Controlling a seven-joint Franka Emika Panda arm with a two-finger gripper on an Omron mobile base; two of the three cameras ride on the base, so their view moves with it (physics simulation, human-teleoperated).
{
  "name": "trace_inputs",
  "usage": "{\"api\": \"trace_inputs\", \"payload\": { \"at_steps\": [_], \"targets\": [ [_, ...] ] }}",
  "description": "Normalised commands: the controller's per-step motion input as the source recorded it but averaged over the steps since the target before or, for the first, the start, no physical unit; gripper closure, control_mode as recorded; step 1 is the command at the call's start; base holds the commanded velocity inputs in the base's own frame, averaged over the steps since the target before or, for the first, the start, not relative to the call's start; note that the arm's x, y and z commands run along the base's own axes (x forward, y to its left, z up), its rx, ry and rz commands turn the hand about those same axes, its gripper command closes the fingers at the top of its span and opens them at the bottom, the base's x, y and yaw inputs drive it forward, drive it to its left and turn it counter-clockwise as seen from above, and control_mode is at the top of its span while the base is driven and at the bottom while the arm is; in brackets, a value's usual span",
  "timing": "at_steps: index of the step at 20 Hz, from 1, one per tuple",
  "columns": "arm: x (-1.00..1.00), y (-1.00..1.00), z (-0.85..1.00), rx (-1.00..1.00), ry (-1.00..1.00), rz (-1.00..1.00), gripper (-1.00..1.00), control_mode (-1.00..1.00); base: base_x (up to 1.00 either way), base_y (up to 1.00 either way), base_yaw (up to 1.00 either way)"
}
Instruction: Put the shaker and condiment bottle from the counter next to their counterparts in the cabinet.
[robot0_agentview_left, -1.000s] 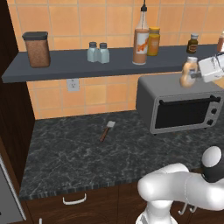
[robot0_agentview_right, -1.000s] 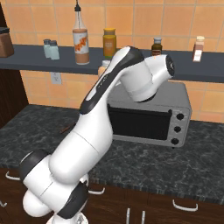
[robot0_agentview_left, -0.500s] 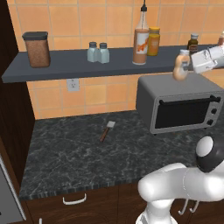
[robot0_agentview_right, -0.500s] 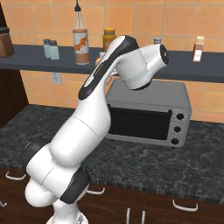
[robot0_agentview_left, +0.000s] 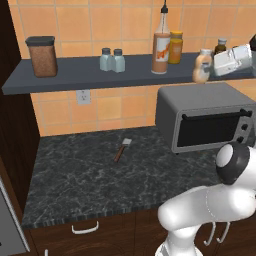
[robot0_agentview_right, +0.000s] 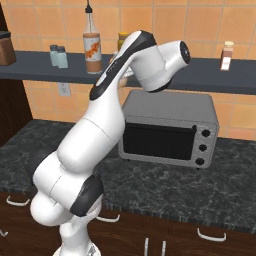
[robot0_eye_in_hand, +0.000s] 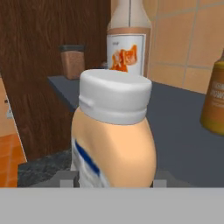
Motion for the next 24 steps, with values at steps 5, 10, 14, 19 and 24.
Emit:
{"api": "trace_inputs", "payload": {
  "at_steps": [5, 10, 14, 19, 24],
  "targets": [
    [0.40, 0.04, 0.06, 0.00, 0.00, 0.00, 1.00, -1.00, 0.00, 0.00, 0.00],
    [0.50, 0.02, 0.00, 0.00, 0.00, 0.00, 1.00, -1.00, 0.00, 0.00, 0.00],
    [0.56, 0.11, 0.00, 0.00, 0.00, 0.00, 1.00, -1.00, 0.00, 0.00, 0.00],
    [0.55, 0.18, 0.03, 0.00, 0.00, 0.00, 1.00, -1.00, 0.00, 0.00, 0.00],
    [0.41, 0.17, 0.03, 0.00, 0.00, 0.00, 1.00, -1.00, 0.00, 0.00, 0.00]
  ]
}}
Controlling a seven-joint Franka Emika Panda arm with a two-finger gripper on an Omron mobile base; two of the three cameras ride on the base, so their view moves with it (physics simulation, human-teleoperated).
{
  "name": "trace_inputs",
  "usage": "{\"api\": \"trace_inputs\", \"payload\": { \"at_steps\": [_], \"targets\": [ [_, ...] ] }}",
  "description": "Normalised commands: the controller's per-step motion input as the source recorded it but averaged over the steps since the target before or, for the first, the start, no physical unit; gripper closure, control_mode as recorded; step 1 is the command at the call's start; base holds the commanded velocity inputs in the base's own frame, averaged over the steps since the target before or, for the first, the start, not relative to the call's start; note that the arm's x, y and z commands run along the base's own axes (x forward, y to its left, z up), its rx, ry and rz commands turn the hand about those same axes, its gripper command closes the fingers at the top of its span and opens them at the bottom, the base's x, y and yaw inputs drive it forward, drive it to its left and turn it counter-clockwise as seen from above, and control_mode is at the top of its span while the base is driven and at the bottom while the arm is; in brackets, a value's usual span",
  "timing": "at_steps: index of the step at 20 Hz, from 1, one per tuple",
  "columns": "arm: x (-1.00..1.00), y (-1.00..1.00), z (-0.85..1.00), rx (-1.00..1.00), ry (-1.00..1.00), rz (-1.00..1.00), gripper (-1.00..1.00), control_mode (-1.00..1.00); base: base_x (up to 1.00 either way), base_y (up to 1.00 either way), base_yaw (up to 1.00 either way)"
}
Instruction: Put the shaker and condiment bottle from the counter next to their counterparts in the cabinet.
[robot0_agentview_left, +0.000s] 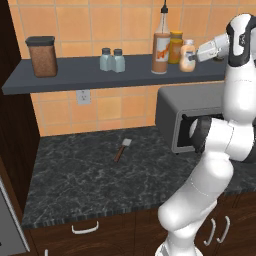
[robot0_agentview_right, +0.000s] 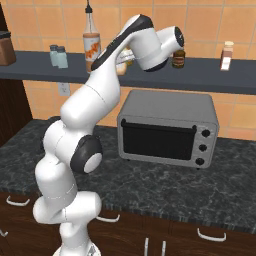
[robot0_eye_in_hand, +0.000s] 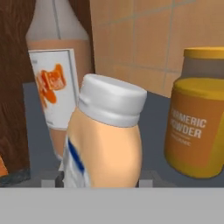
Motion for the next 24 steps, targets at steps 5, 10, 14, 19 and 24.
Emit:
{"api": "trace_inputs", "payload": {
  "at_steps": [5, 10, 14, 19, 24],
  "targets": [
    [0.37, 0.17, 0.00, 0.00, 0.00, 0.00, 1.00, -1.00, 0.00, 0.00, 0.00],
    [0.22, 0.14, 0.00, 0.00, 0.00, 0.00, 1.00, -1.00, 0.00, 0.00, 0.00],
    [0.05, 0.13, -0.01, 0.00, -0.02, 0.00, 1.00, -1.00, 0.00, 0.00, 0.00],
    [0.00, 0.24, -0.21, -0.04, -0.11, 0.00, 1.00, -1.00, 0.00, 0.00, 0.00],
    [-0.05, 0.18, -0.43, -0.08, -0.19, 0.00, 1.00, -1.00, 0.00, 0.00, 0.00]
  ]
}}
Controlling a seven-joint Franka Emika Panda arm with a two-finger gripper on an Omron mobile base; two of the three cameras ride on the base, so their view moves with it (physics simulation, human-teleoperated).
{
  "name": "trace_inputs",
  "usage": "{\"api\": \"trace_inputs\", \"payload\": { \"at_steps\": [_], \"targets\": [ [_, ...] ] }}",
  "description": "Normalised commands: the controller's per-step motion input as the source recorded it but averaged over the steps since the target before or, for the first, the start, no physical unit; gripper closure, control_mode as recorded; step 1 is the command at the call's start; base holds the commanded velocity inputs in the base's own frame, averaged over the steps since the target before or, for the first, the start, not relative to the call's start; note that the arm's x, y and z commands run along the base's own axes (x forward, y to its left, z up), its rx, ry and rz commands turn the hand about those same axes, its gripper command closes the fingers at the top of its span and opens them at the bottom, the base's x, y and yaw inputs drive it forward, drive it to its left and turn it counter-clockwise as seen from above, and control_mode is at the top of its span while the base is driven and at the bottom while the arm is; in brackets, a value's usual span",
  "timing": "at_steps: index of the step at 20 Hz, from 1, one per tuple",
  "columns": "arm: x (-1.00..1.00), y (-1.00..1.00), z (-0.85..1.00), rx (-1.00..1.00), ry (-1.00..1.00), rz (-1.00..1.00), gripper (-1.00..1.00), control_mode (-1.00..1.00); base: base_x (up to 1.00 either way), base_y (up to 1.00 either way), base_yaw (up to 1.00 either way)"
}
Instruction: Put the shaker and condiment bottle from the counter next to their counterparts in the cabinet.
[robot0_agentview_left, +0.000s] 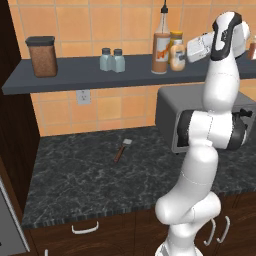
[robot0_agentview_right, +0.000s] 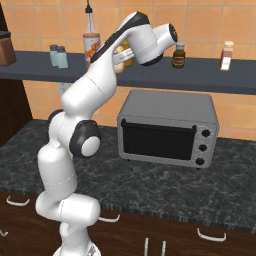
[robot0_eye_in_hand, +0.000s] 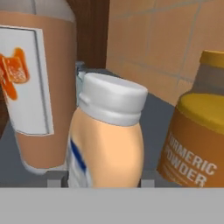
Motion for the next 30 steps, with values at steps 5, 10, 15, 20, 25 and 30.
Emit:
{"api": "trace_inputs", "payload": {
  "at_steps": [5, 10, 15, 20, 25, 30],
  "targets": [
    [0.00, 0.13, -0.18, -0.02, -0.12, 0.00, 1.00, -1.00, 0.00, 0.00, 0.00],
    [0.00, 0.13, -0.38, -0.01, -0.04, 0.00, -1.00, -1.00, 0.00, 0.00, 0.00],
    [0.00, 0.05, -0.49, -0.01, -0.02, 0.00, -1.00, -1.00, 0.00, 0.00, 0.00],
    [0.00, 0.00, -0.41, 0.00, -0.04, 0.00, -1.00, -1.00, 0.00, 0.00, 0.00],
    [0.00, 0.00, -0.34, 0.00, -0.07, 0.00, -1.00, -1.00, 0.00, 0.00, 0.00],
    [0.00, 0.00, -0.34, -0.01, -0.11, 0.00, -1.00, -1.00, 0.00, 0.00, 0.00]
  ]
}}
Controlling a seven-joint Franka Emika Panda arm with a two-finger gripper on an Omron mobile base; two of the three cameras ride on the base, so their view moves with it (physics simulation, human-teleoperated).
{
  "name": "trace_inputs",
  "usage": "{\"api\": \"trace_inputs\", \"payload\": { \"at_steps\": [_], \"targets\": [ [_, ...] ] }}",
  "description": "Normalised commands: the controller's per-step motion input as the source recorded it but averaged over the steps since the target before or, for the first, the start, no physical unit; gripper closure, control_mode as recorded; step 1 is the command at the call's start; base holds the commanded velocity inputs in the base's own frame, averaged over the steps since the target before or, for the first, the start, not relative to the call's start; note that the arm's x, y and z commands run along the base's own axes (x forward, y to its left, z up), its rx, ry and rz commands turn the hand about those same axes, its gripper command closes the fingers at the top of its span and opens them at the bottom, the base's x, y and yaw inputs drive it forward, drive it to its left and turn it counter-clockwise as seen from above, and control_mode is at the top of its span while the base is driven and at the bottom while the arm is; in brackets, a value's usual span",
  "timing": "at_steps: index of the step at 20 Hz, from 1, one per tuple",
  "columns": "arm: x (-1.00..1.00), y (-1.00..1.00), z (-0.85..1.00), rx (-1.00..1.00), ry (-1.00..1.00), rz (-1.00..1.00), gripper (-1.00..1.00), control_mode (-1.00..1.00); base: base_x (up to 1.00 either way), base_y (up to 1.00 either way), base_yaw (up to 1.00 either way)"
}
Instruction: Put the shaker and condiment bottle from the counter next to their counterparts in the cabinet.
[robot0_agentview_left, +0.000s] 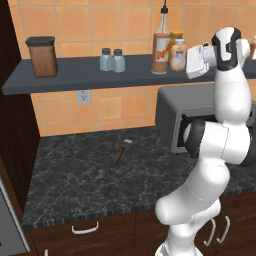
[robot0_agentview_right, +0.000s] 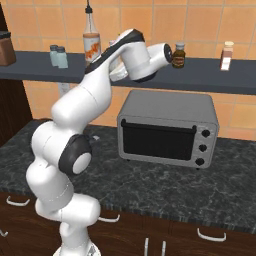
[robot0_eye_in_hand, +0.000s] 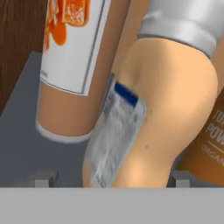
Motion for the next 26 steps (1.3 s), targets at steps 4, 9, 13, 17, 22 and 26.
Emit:
{"api": "trace_inputs", "payload": {
  "at_steps": [4, 9, 13, 17, 22, 26],
  "targets": [
    [0.00, -0.06, -0.29, 0.00, -0.02, -0.01, -1.00, -1.00, 0.00, 0.00, 0.00],
    [0.00, -0.33, -0.19, 0.00, 0.00, -0.03, -1.00, -1.00, 0.00, 0.00, 0.00],
    [0.00, -0.55, -0.04, 0.00, 0.00, -0.04, -1.00, -1.00, 0.00, 0.00, 0.00],
    [0.00, -0.63, 0.00, 0.01, 0.03, -0.02, -1.00, -1.00, 0.00, 0.00, 0.00],
    [-0.48, -0.58, 0.31, 0.09, 0.03, -0.01, -1.00, -1.00, 0.00, 0.00, 0.00],
    [-0.94, -0.39, 0.78, 0.13, 0.10, -0.10, -1.00, -1.00, 0.00, 0.00, 0.00]
  ]
}}
